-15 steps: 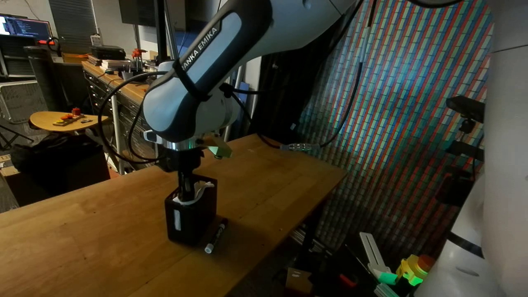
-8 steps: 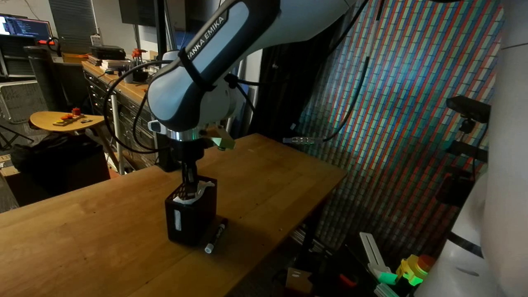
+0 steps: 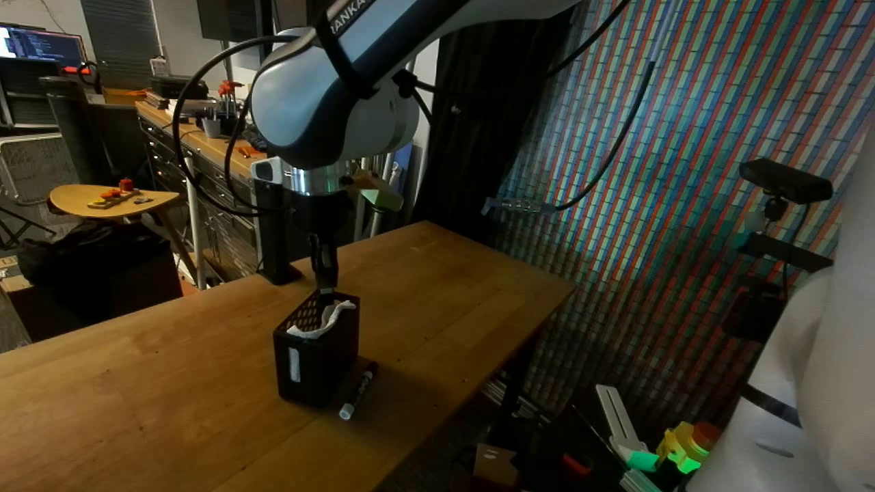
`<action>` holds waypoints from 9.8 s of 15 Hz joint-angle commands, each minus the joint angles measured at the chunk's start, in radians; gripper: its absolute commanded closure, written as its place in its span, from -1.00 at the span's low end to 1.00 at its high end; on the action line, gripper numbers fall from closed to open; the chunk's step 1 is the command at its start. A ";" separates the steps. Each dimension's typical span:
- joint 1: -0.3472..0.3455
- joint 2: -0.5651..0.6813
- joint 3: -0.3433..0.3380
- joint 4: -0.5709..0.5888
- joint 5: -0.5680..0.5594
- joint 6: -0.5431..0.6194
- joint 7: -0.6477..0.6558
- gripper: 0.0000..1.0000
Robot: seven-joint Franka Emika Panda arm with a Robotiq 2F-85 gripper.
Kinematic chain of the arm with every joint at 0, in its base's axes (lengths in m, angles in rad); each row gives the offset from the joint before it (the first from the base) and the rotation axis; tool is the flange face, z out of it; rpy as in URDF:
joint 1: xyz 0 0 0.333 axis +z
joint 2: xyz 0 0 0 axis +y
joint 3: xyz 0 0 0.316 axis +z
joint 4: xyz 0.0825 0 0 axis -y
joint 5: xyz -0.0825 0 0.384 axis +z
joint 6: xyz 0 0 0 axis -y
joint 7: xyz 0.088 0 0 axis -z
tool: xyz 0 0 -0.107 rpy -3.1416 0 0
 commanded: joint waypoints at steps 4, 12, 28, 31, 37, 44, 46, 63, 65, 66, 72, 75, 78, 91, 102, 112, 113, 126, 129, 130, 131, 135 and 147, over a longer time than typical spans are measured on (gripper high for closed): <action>0.032 -0.064 0.020 -0.057 0.019 -0.014 0.021 0.54; 0.044 -0.036 0.033 -0.053 0.030 -0.001 0.000 0.57; 0.029 0.011 0.030 -0.048 0.069 0.022 -0.017 0.40; 0.026 0.020 0.032 -0.046 0.074 0.025 -0.018 0.42; 0.024 0.022 0.032 -0.038 0.079 0.022 -0.018 0.44; 0.023 0.032 0.031 -0.023 0.074 0.015 -0.019 0.75; 0.022 0.035 0.030 -0.018 0.072 0.013 -0.020 0.78; -0.006 0.152 0.008 0.109 0.027 0.001 -0.065 0.79; -0.018 0.165 0.009 0.112 0.037 0.006 -0.067 0.76; -0.023 0.171 0.009 0.113 0.039 0.008 -0.067 0.75; -0.046 0.221 0.014 0.126 0.064 0.015 -0.059 0.76; -0.041 0.264 0.019 0.150 0.074 0.007 -0.037 0.75; -0.044 0.313 0.039 0.176 0.112 0.004 -0.041 0.77; -0.073 0.364 0.062 0.174 0.219 0.025 -0.046 0.76; -0.044 0.132 0.028 0.093 0.148 -0.057 0.051 -0.04; -0.044 -0.121 -0.038 0.039 0.037 -0.172 0.187 -0.88; -0.043 -0.138 -0.046 0.040 0.035 -0.180 0.198 -0.84; 0.036 -0.052 -0.018 0.137 0.059 -0.181 0.321 -0.07; 0.034 -0.019 -0.017 0.156 0.065 -0.171 0.326 0.41; 0.030 -0.008 -0.018 0.161 0.067 -0.165 0.321 0.58; 0.026 0.002 -0.019 0.165 0.068 -0.160 0.317 0.68; 0.006 0.053 -0.023 0.172 0.076 -0.129 0.294 0.58; -0.053 0.171 -0.009 0.172 0.117 -0.041 0.187 0.71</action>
